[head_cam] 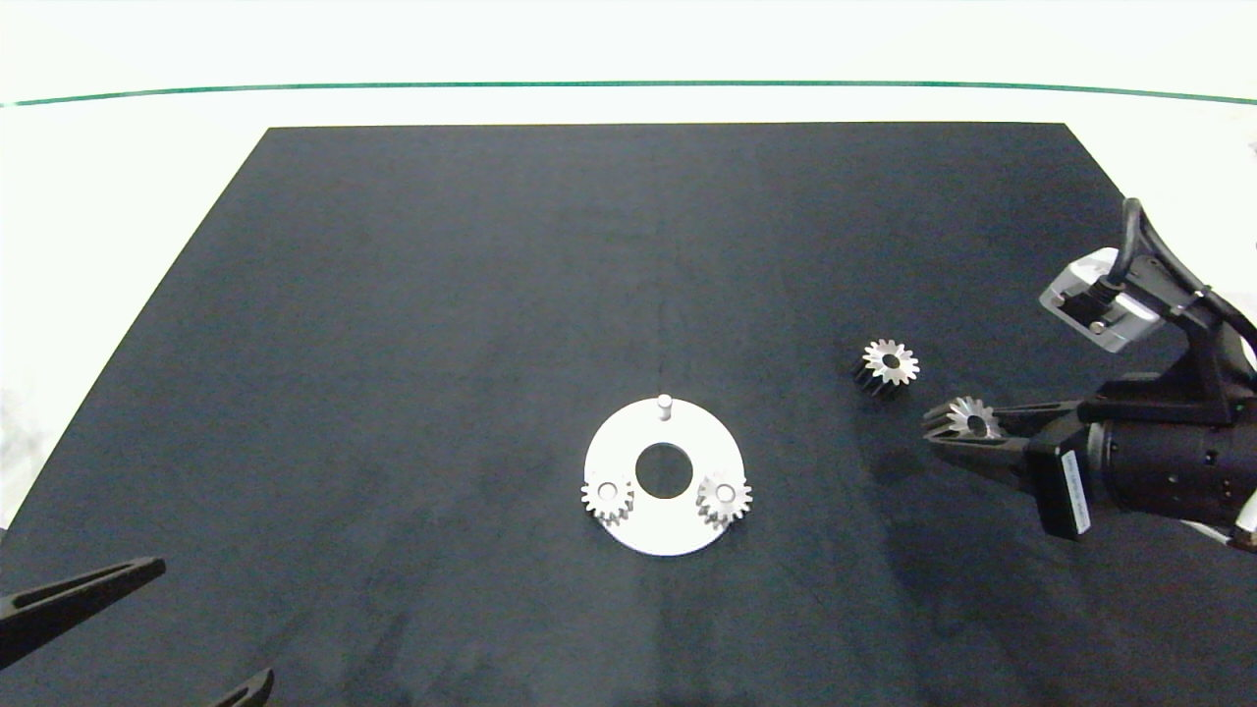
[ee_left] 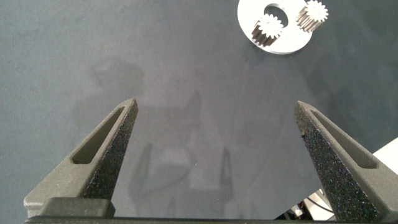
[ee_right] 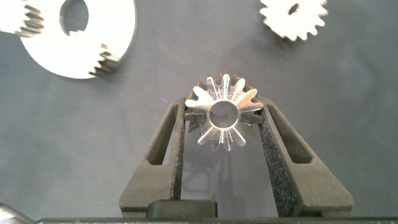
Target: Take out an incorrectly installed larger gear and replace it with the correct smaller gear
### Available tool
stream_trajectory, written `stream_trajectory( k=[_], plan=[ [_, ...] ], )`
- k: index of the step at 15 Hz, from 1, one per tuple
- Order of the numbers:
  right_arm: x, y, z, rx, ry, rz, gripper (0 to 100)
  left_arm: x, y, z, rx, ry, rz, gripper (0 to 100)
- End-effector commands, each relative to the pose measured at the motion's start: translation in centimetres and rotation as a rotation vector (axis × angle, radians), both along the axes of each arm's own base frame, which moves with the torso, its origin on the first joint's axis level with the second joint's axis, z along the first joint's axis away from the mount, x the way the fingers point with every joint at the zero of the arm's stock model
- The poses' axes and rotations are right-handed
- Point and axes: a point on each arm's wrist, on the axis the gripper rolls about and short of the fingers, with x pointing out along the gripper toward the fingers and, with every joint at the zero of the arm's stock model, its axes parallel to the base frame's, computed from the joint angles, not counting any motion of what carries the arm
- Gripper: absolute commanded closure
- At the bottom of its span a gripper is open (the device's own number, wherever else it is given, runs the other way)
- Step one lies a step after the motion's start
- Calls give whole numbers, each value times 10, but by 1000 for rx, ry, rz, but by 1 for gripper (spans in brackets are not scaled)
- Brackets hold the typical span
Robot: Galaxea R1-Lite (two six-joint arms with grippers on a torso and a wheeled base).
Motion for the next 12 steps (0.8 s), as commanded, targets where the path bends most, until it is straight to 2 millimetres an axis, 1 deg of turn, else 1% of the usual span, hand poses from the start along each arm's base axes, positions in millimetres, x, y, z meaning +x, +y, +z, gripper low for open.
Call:
stream_trajectory(
  k=[1, 3, 6, 10, 12],
  plan=[
    [15, 23, -1, -11, 18, 59, 81, -2, 1, 0, -6, -11, -1, 0],
    [25, 34, -1, -16, 26, 78, 81, -2, 1, 1, -7, -12, -1, 0],
    [43, 56, -2, -19, 31, 114, 81, -2, 1, 0, -4, -10, -4, 0],
    [58, 84, -4, -42, 26, 135, 81, -2, 1, 0, -4, -13, -5, 0],
    [62, 96, -4, -51, 15, 144, 81, -2, 1, 1, -6, -16, -5, 0]
  ],
)
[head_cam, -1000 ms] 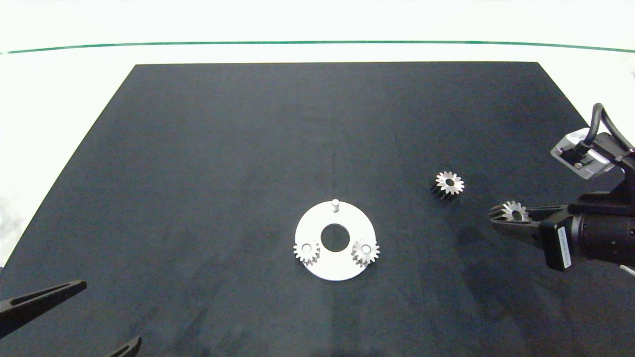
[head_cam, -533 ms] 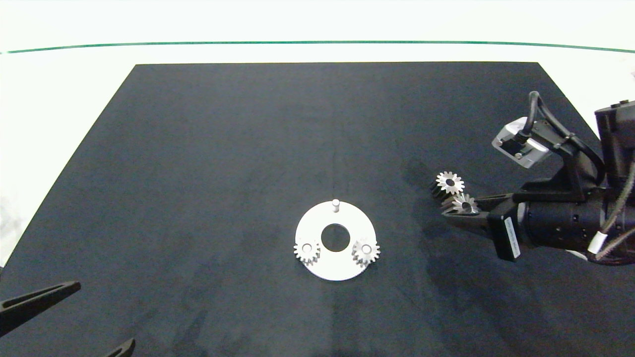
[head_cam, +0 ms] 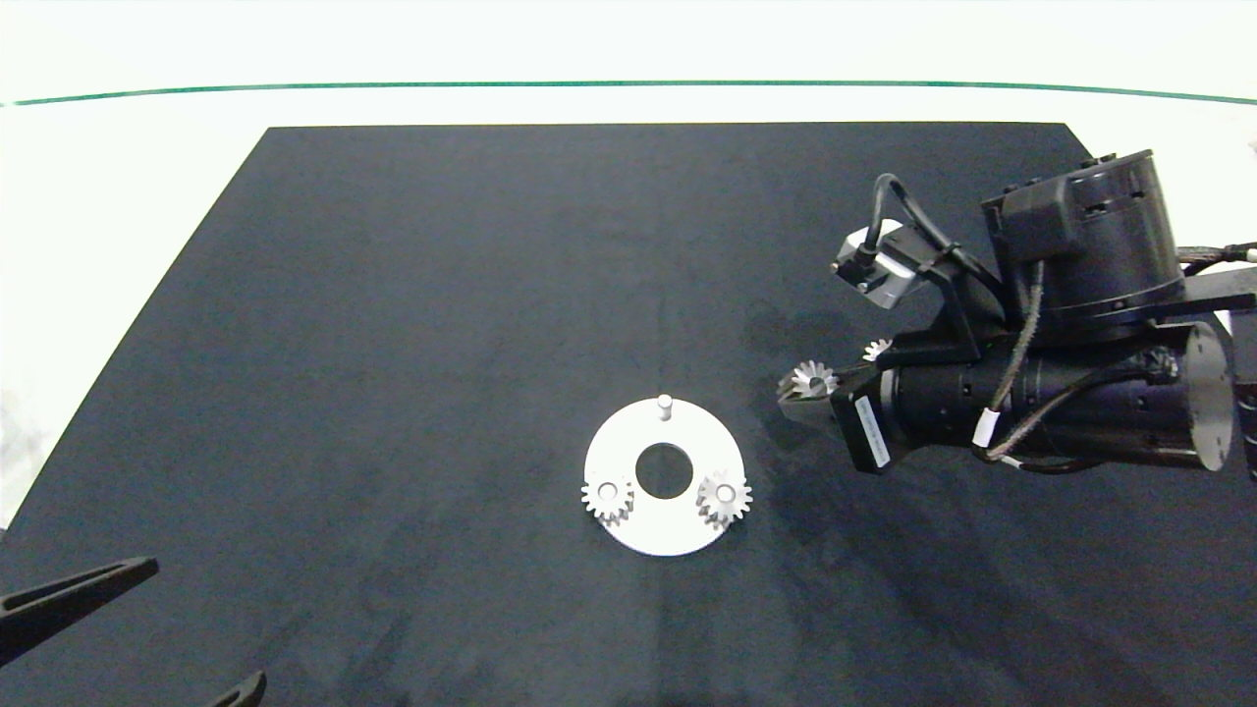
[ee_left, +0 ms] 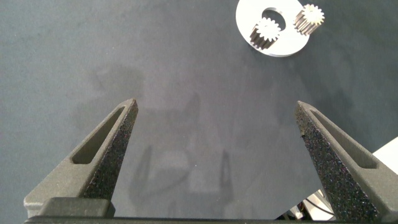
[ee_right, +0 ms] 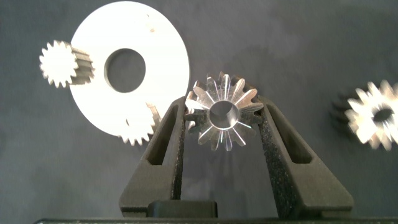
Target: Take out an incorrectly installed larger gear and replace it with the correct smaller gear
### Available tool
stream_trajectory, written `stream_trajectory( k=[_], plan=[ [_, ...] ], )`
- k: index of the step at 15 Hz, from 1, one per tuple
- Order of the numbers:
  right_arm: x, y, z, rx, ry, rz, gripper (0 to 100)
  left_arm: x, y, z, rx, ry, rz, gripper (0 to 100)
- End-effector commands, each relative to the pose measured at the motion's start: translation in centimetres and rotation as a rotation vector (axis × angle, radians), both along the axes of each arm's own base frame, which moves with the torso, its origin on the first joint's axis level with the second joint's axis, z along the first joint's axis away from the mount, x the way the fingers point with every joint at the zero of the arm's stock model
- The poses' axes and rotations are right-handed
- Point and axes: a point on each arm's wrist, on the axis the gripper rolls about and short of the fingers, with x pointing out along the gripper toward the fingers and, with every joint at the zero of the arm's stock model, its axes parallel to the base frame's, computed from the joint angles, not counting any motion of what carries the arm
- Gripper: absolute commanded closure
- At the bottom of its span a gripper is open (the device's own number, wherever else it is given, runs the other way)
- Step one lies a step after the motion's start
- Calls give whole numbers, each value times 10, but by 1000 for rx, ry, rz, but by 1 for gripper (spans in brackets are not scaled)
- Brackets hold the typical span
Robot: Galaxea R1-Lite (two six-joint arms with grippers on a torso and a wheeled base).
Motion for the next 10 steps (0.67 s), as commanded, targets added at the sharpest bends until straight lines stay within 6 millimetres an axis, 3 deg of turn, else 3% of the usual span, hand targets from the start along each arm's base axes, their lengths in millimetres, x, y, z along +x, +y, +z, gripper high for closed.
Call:
stream_trajectory(
  k=[1, 6, 10],
  plan=[
    [12, 26, -7, -25, 8, 28, 81, 0, 0, 1, -2, -3, 0, 0],
    [17, 47, 3, -56, 22, 47, 81, 0, 0, 1, -3, -6, 1, 0],
    [21, 59, -1, -73, 34, 60, 81, 0, 0, 1, -4, -7, 1, 0]
  ],
)
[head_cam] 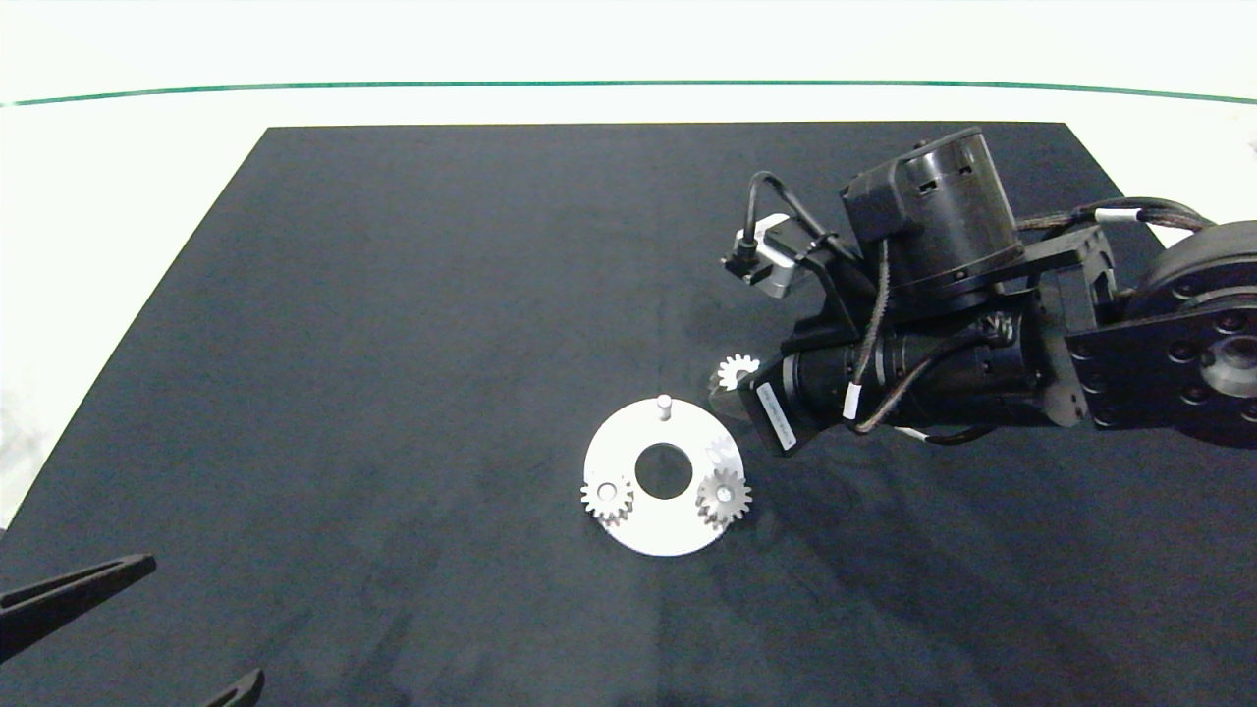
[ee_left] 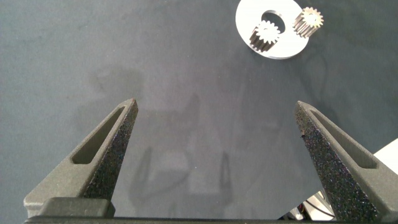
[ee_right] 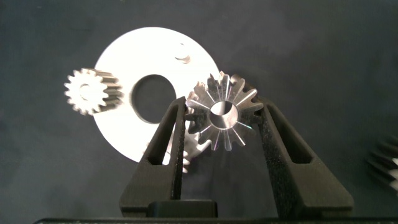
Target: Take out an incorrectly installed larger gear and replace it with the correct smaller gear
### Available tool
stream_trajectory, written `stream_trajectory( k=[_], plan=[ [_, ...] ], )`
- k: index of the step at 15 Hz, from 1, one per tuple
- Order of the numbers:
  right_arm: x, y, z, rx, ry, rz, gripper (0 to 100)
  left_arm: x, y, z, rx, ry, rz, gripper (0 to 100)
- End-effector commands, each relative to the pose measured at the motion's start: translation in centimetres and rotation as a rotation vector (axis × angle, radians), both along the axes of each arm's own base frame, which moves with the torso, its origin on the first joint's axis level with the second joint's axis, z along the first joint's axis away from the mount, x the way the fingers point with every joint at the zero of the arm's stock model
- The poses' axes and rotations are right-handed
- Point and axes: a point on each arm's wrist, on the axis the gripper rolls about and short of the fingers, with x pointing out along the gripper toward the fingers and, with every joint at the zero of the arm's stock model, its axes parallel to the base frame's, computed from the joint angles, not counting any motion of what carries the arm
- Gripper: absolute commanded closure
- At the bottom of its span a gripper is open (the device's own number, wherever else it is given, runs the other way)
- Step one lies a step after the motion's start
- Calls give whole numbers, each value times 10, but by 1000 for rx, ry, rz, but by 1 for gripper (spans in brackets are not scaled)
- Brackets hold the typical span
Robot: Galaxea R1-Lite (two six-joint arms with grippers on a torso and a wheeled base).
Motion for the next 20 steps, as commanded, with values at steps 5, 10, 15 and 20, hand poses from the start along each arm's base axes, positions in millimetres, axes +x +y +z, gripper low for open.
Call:
stream_trajectory(
  k=[5, 10, 15, 20],
  plan=[
    [9, 27, -15, -50, 20, 12, 81, -1, 0, 0, -3, -3, 1, 0],
    [16, 37, -15, -71, 22, 3, 81, -1, 1, 0, -5, -7, 2, 0],
    [22, 44, -10, -91, 19, -11, 81, -2, 1, 0, -5, -9, 4, 0],
    [22, 54, -10, -97, 13, 0, 81, -3, 2, 0, -9, -14, 4, 0]
  ],
)
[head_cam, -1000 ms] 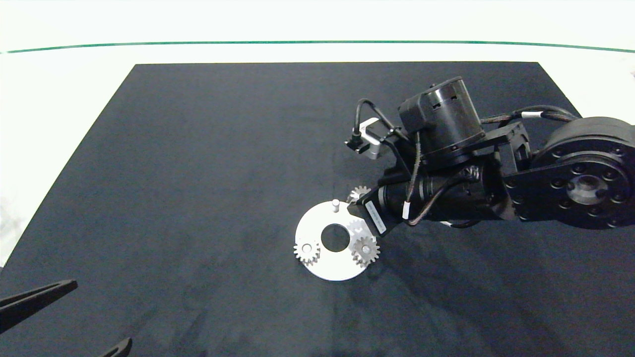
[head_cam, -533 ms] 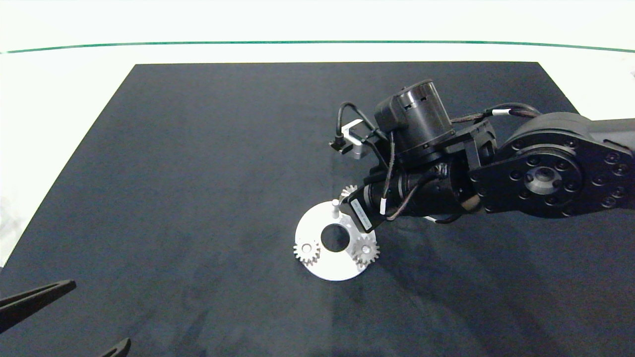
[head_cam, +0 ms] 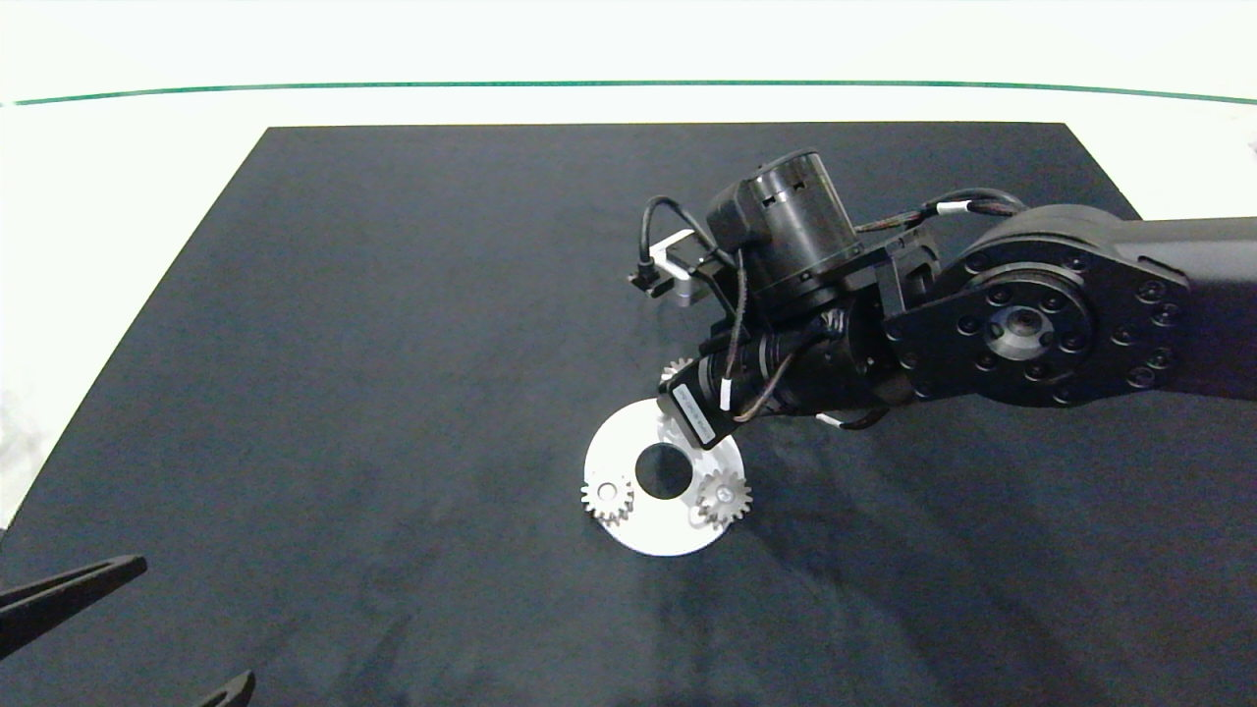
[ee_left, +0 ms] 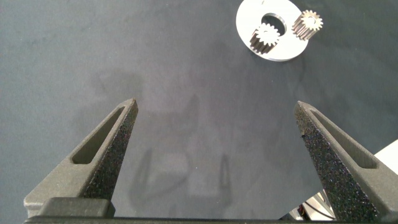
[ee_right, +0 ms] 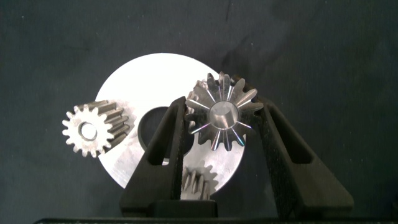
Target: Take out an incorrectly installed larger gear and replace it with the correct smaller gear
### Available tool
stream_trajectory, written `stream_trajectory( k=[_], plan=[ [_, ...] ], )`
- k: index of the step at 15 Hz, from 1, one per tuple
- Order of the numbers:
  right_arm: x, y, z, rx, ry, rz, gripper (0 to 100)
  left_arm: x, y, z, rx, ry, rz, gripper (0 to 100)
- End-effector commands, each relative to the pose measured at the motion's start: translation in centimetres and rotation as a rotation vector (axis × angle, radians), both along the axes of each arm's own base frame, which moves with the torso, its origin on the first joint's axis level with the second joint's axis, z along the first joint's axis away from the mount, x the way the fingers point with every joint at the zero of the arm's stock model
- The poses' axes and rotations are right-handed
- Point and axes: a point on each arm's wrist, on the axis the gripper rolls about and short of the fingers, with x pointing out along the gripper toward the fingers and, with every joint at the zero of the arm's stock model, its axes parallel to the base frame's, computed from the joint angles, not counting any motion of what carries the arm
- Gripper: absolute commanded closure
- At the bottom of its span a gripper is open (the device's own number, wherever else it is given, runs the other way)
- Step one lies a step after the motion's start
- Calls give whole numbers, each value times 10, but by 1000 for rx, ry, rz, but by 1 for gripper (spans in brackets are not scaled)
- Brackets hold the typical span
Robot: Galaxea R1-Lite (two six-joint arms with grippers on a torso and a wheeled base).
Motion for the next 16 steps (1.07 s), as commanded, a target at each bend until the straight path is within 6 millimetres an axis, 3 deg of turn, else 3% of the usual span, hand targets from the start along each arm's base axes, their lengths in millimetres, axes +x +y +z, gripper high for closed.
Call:
stream_trajectory(
  k=[1, 16],
  plan=[
    [1, 8, -5, -10, 5, 11, 81, -1, 0, 0, -2, -4, 3, 0],
    [4, 12, -14, -42, 7, -15, 81, -2, 1, 1, -8, -13, 3, 0]
  ],
)
